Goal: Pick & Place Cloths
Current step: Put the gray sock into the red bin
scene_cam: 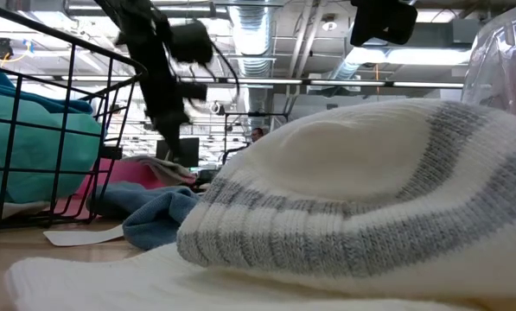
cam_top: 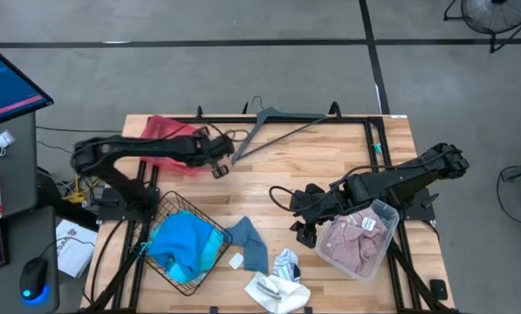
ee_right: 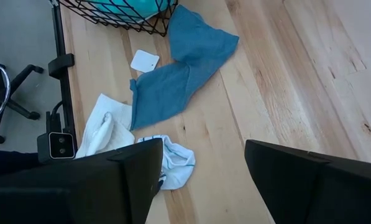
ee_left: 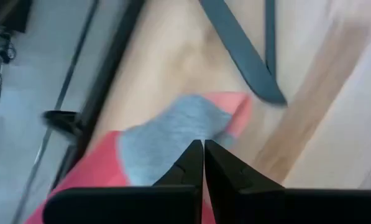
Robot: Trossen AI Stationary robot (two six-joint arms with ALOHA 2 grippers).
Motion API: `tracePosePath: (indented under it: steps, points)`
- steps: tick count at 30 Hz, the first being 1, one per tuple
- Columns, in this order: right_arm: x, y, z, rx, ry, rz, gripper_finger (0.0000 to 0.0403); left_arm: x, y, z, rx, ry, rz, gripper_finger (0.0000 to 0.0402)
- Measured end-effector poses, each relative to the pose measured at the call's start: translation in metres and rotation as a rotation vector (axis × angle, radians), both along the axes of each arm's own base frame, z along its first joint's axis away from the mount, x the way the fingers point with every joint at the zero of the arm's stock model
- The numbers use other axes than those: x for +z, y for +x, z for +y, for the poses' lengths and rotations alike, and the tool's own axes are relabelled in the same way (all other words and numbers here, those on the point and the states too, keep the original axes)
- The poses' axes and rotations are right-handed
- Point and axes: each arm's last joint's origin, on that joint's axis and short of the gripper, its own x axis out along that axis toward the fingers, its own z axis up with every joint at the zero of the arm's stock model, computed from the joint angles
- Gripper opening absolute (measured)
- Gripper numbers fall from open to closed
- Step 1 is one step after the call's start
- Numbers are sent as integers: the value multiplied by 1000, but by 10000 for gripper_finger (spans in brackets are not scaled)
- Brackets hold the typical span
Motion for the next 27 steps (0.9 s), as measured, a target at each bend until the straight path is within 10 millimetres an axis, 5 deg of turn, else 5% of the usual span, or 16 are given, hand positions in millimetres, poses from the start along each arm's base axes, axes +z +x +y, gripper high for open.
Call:
tracePosePath:
  steps: [9,16,22,27]
  points:
    - [0,0,0,1,-1,0,225,68,-56,-8,166,106,-205,0]
    - [0,0,0,1,-1,0,225,70,-88,-8,226,40,-235,2]
    - [0,0,0,1,-1,0,225,64,-83,-18,14,-190,-309,43]
    - [0,0,0,2,-1,0,225,67,-64,-27,-204,-203,-441,114]
